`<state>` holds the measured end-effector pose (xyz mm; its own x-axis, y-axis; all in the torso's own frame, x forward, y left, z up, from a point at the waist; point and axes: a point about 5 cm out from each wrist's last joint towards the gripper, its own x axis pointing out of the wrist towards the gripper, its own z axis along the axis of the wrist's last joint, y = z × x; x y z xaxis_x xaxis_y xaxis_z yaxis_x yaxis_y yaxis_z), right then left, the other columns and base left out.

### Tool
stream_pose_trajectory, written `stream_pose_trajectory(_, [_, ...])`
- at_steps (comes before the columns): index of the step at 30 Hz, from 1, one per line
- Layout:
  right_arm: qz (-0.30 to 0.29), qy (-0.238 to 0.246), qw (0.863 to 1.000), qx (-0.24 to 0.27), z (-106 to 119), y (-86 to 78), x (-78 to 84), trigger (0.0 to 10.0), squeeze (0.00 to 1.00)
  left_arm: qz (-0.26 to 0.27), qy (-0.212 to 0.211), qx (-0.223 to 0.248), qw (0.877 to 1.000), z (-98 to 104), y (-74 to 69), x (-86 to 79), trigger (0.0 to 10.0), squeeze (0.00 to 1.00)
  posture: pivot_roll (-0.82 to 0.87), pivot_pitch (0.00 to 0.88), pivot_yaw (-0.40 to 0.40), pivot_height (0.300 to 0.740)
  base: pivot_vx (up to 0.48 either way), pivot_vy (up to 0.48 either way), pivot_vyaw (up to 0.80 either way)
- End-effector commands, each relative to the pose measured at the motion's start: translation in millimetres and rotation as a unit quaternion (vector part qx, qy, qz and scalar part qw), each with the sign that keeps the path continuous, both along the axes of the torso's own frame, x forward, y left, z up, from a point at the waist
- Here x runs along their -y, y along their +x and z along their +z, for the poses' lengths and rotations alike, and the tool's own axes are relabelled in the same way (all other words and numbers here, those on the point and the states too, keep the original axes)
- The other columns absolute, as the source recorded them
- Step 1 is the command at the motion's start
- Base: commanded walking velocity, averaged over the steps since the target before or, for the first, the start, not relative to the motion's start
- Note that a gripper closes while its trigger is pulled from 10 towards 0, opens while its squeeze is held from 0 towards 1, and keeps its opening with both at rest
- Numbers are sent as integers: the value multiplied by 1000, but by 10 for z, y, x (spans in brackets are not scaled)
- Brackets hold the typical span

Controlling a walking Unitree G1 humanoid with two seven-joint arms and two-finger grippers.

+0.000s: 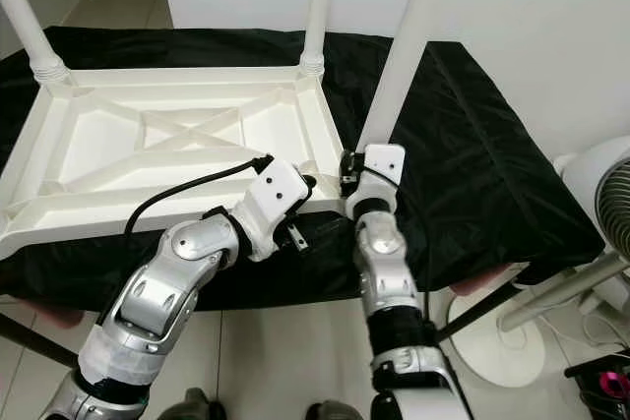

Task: Building children table

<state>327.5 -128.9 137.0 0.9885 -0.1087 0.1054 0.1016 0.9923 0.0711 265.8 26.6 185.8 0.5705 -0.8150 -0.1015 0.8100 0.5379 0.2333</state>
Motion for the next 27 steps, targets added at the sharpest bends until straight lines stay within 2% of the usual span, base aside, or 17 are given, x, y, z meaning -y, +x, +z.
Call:
stream_pose_trajectory(1, [-47,8,997,-60,-250,-111,94,10000,0,36,-4,5,999,1,12,-10,10000,0,-65,42,-56,740,0,0,0])
stream_pose_trajectory(3, [-56,12,996,-67,-270,-165,72,10000,0,36,-5,4,999,-5,7,-12,10000,0,-68,41,-55,740,0,0,0])
stream_pose_trajectory(10, [-65,3,996,-67,-246,-193,97,10000,0,33,-3,2,999,-23,-11,-8,10000,0,-71,37,-52,740,0,0,0])
stream_pose_trajectory(11, [-56,5,997,-56,-218,-201,99,10000,922,33,-3,3,999,-23,-11,-7,10000,0,-71,37,-52,740,0,0,0])
stream_pose_trajectory(12, [-42,10,998,-44,-192,-208,100,10000,1000,33,-3,3,999,-22,-11,-7,10000,0,-71,37,-52,740,0,0,0])
stream_pose_trajectory(17, [-15,0,1000,-21,-136,-218,164,10000,1000,33,-2,4,999,-18,-5,-11,10000,0,-69,33,-52,740,0,0,0])
stream_pose_trajectory(19, [13,5,1000,-6,-100,-213,206,10000,1000,33,-2,4,999,-19,0,-13,10000,0,-68,28,-53,740,0,0,0])
stream_pose_trajectory(22, [55,-13,998,2,-83,-215,360,10000,1000,33,-2,5,999,-18,-2,-12,10000,0,-68,25,-53,740,0,0,0])
stream_pose_trajectory(23, [55,-13,998,2,-83,-215,360,10000,1000,33,-2,5,999,-18,-2,-12,10000,0,-68,25,-53,740,0,0,0])
stream_pose_trajectory(24, [82,-22,996,0,-88,-215,399,10000,145,33,-2,6,999,-17,-2,-11,10000,0,-68,25,-53,740,0,0,0])
stream_pose_trajectory(25, [99,-27,995,-2,-92,-216,419,10000,0,33,-2,6,999,-16,-1,-11,10000,0,-68,25,-53,740,0,0,0])
stream_pose_trajectory(27, [134,-26,991,-6,-96,-208,437,10000,0,33,-1,7,999,-12,7,-12,10000,0,-73,23,-47,740,0,0,0])
